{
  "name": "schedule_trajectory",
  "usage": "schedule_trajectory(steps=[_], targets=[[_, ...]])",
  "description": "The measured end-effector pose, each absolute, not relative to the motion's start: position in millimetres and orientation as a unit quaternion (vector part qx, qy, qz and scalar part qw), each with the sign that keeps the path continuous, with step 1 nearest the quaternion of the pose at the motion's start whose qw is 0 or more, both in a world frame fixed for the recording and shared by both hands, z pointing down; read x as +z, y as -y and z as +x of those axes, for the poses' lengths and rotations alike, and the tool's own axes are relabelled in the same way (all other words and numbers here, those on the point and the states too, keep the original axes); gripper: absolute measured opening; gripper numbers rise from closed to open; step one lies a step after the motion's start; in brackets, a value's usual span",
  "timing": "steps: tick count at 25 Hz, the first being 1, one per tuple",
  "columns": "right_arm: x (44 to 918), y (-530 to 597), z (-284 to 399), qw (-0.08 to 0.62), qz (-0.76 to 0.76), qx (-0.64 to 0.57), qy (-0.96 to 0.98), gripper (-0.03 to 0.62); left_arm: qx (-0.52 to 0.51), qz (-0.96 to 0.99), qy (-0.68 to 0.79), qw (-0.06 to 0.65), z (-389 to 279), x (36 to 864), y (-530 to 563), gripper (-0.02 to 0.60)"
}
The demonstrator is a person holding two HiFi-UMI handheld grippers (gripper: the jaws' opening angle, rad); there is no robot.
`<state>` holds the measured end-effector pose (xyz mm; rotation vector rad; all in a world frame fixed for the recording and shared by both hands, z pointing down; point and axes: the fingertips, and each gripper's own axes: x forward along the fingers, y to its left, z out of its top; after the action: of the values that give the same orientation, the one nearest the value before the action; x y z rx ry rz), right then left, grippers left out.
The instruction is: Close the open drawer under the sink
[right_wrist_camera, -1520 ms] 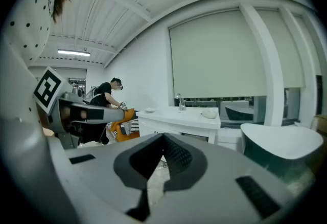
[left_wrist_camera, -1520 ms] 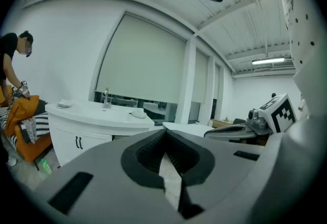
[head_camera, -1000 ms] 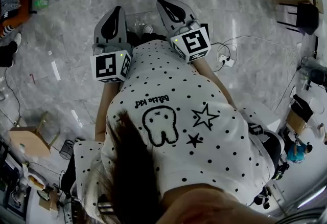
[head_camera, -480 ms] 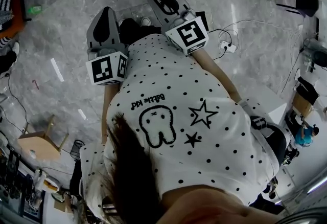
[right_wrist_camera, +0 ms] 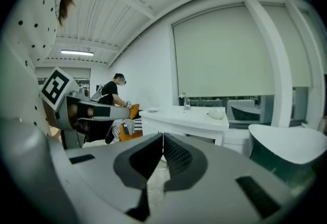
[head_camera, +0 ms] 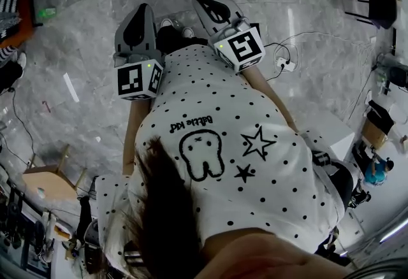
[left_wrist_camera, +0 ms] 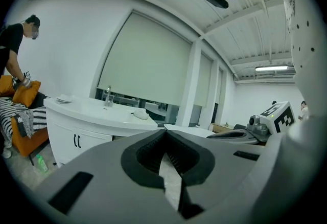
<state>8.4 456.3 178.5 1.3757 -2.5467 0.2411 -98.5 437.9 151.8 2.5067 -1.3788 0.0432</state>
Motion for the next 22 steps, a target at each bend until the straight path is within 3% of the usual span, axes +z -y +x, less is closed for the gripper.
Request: schedule_trajectory(steps=[22], targets=[[190, -402, -40, 0.120, 0.492, 0.104, 0.856, 0.015, 0.039, 0.879, 0.455, 0.137, -144, 157, -381, 0.005]])
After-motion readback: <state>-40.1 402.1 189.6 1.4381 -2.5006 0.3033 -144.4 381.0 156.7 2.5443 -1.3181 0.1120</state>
